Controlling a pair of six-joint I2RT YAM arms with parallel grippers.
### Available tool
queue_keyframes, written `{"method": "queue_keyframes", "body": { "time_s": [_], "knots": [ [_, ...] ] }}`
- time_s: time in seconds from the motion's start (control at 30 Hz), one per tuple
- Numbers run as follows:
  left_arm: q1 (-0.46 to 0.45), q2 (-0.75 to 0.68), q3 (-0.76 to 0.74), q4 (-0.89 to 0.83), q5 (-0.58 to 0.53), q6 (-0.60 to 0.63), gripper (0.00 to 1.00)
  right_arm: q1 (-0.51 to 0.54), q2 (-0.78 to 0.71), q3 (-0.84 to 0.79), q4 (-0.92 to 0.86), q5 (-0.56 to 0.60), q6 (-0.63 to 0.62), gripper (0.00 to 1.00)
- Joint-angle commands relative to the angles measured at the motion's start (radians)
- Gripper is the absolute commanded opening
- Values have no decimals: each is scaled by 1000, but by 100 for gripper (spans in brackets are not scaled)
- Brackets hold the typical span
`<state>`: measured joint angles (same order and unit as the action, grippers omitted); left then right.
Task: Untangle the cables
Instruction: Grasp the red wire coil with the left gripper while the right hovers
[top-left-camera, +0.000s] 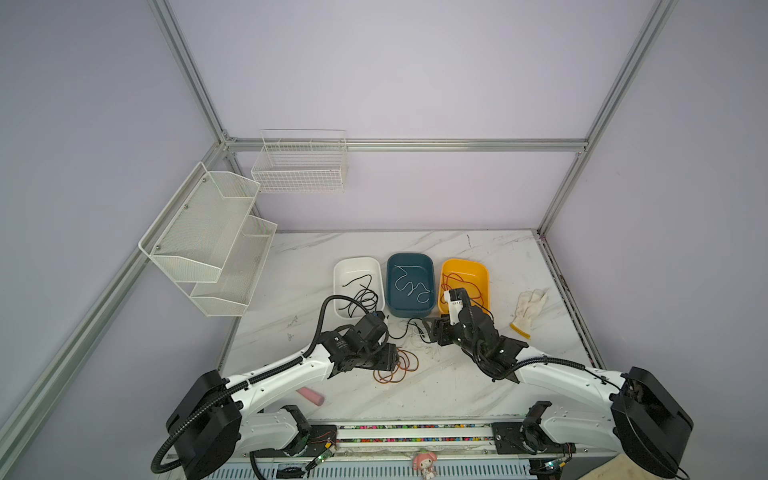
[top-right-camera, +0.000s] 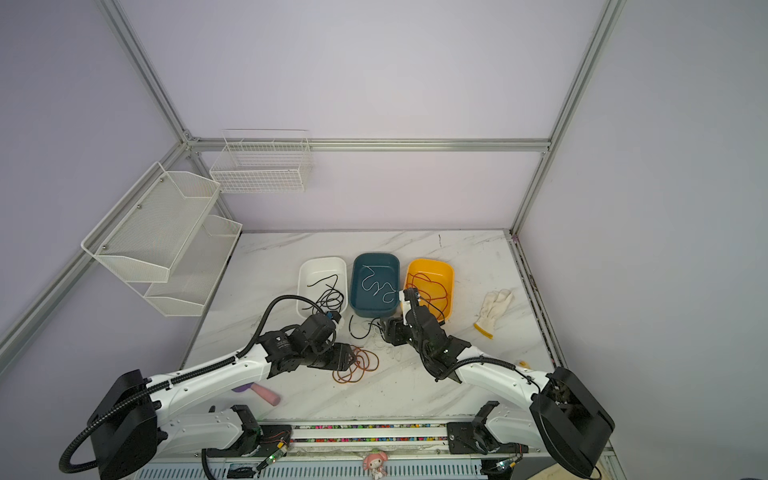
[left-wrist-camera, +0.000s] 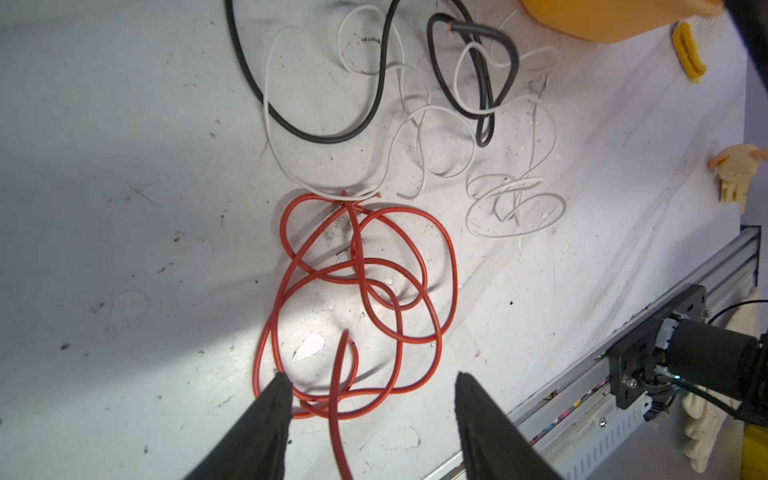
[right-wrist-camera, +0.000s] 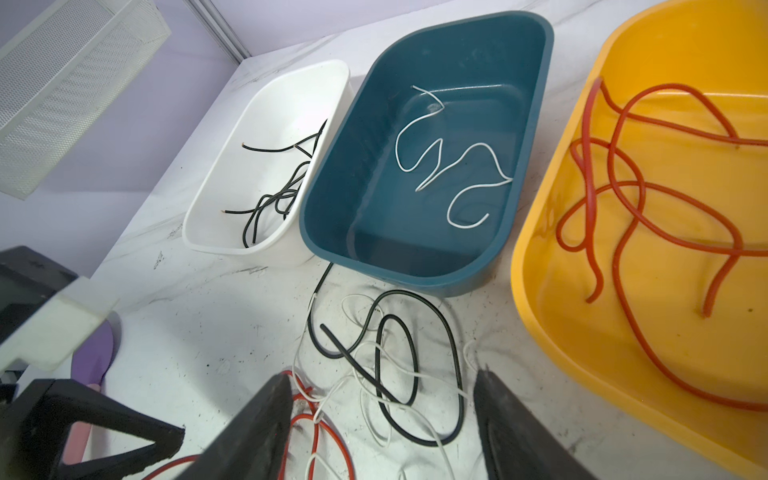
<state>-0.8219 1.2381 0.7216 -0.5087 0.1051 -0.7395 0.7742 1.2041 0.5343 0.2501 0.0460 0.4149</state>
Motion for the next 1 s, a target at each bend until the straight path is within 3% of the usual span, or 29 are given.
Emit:
{"method": "queue_keyframes", "body": {
  "time_s": [0.0, 0.4, 0.87, 0.97],
  "knots": [
    [-13, 12, 35, -7, 13, 14, 59, 4, -28, -11, 6, 18, 2, 73],
    [-17, 42, 80, -48, -64, 34, 30, 3, -18, -27, 29, 3, 12, 74],
    [-18, 58, 118, -30, -107, 29, 29, 4, -12, -42, 57, -28, 24, 75],
    [-18, 66, 127, -28, -105, 32, 22, 4, -11, -43, 55, -29, 24, 75]
  ]
}}
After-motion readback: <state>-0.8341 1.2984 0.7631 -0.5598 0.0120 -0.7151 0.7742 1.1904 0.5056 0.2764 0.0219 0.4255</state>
